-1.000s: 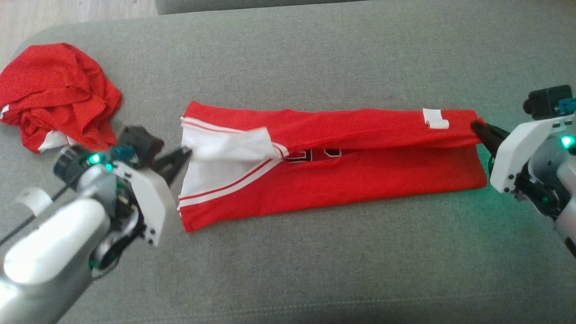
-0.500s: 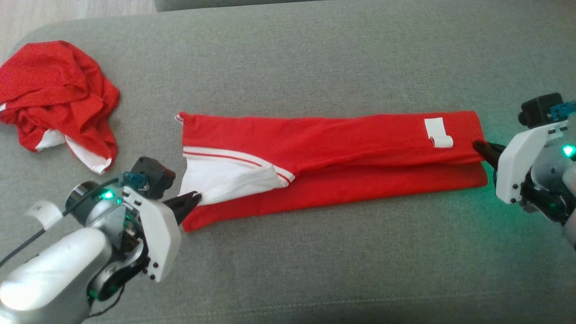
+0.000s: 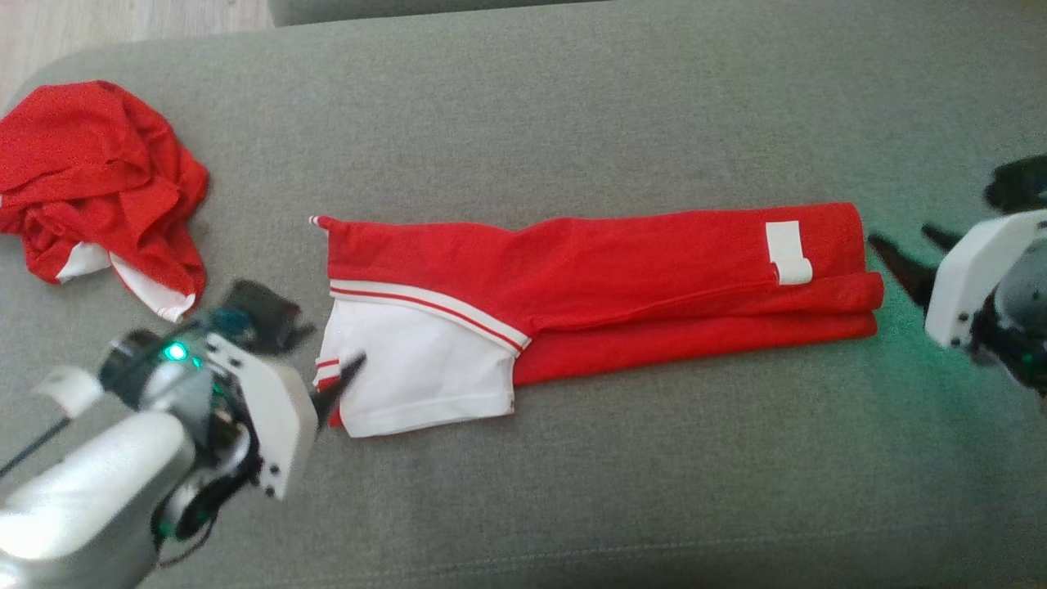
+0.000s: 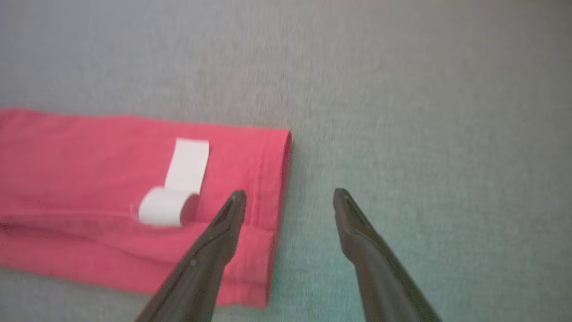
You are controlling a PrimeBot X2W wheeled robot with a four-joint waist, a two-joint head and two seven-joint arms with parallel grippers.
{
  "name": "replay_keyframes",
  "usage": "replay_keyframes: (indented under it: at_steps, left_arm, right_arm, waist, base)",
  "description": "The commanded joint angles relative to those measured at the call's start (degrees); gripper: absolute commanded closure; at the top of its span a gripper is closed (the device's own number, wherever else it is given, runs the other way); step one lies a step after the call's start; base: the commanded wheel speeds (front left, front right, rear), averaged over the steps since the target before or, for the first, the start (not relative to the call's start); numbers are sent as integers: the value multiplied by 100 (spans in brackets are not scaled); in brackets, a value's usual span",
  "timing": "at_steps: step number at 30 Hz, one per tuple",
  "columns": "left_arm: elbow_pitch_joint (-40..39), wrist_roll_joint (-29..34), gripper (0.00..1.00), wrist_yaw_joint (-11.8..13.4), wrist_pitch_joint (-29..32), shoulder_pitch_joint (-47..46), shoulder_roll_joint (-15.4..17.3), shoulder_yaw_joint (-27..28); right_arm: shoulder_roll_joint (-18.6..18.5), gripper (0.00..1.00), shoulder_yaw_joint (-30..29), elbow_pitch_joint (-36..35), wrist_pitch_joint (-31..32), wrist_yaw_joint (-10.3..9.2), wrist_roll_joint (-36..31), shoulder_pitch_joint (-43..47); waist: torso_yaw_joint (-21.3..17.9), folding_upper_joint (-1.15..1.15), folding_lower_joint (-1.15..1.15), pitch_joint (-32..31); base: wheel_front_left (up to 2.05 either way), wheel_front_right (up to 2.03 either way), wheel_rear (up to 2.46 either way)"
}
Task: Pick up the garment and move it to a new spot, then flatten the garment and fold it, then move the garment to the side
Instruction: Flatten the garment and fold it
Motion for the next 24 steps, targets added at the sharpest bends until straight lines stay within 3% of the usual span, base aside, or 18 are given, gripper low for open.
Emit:
replay_keyframes:
  at_steps: [1, 7, 12, 15, 19, 24]
  left_arm:
    - [-88, 49, 0, 148, -196, -203, 225, 447]
    - [37, -99, 0, 940, -1701, -180, -189, 1374]
    - [46, -486, 0, 1317, -2916, 157, -756, 2266]
    - [-170, -418, 0, 1361, -3031, 474, -1152, 2931]
    - [-539, 428, 0, 1296, -3038, 1184, -1850, 3904]
    - [-721, 1614, 0, 978, -3039, 2025, -2633, 4458]
  right_arm:
    - [-54, 0, -173, -115, -263, -4, -8, -68]
    - [320, 0, -821, -387, -1512, -4, 54, -104]
    - [721, 0, -1262, -561, -2614, -4, -209, 106]
    - [963, 0, -1464, -630, -3117, -4, -571, 309]
    - [1380, 0, -1906, -663, -3372, -4, -1167, 683]
    - [1995, 0, -2617, -776, -3423, -4, -2183, 1284]
  waist:
    - [-6, 0, 0, -32]
    - [6, 0, 0, -156]
    - [24, 0, 0, -284]
    - [42, 0, 0, -343]
    - [67, 0, 0, -413]
    - [81, 0, 0, -439]
  base:
    - [0, 0, 0]
    - [0, 0, 0]
    - [0, 0, 0]
    - [0, 0, 0]
    - [0, 0, 0]
    - [0, 0, 0]
